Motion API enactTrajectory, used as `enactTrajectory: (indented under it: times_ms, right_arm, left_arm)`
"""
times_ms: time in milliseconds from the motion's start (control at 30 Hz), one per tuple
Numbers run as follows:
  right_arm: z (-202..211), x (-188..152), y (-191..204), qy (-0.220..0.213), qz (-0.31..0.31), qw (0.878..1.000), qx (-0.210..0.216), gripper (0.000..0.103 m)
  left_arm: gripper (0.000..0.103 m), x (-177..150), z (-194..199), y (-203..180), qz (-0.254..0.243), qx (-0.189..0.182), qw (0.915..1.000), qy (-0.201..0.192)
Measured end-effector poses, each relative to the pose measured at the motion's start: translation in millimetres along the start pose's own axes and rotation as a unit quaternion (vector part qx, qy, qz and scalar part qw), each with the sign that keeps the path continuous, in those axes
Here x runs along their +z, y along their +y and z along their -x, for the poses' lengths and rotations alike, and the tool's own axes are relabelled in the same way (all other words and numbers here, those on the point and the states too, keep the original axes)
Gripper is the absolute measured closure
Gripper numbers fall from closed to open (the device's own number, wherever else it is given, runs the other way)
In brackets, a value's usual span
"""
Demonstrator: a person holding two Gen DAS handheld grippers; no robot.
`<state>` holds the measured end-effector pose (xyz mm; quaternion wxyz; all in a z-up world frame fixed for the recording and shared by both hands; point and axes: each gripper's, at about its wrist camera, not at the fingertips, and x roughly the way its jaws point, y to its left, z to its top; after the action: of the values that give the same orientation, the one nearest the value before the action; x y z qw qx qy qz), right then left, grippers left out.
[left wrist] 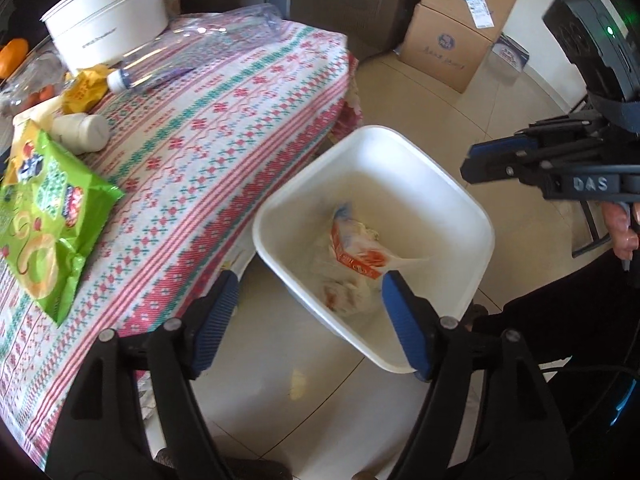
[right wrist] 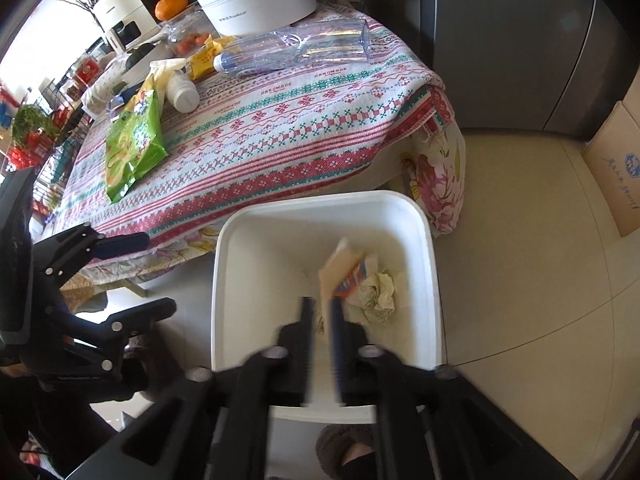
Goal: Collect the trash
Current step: 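Move both tools over the white bin and release the wrapper and snack bag, then grasp the green chip bag with the left tool and lift it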
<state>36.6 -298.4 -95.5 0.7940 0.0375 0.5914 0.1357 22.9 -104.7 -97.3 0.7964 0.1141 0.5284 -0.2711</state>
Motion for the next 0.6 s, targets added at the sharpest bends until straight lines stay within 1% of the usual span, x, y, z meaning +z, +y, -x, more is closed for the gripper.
enactTrajectory:
  times_ms: [33,100,233,333,467,600]
  right_arm:
    - [0,1,0,-0.002,-0.003,1.000,-0.002,0.055]
    - [4,3,1,-0.013,-0.008,1.000,-0.006,0.042]
    - [8,9,5,-0.024,-0.004,1.000,-0.016,0.037]
    - [7,13,9,-0.024,-0.003,0.999,-0.020,0.035]
    - [5,19,18,-0.024,0.005,0.999,-0.026,0.035]
    - [3,28,28,-0.026,0.013,0.999,-0.032,0.034]
  left_arm:
    - [0.027,0,1,3,0.005,0.003,1.0000,0.000]
    - [0.025,1,3,11,0.017,0.009,0.9998,-0.002]
    - [0.021,1,11,28,0.046,0.027,0.9985,-0.009]
    - [0.019,3,18,48,0.081,0.039,0.9958,-0.016]
    - [0.017,4,29,80,0.133,0.058,0.9889,-0.031]
    - [0.013,2,38,115,0.181,0.083,0.9790,-0.043]
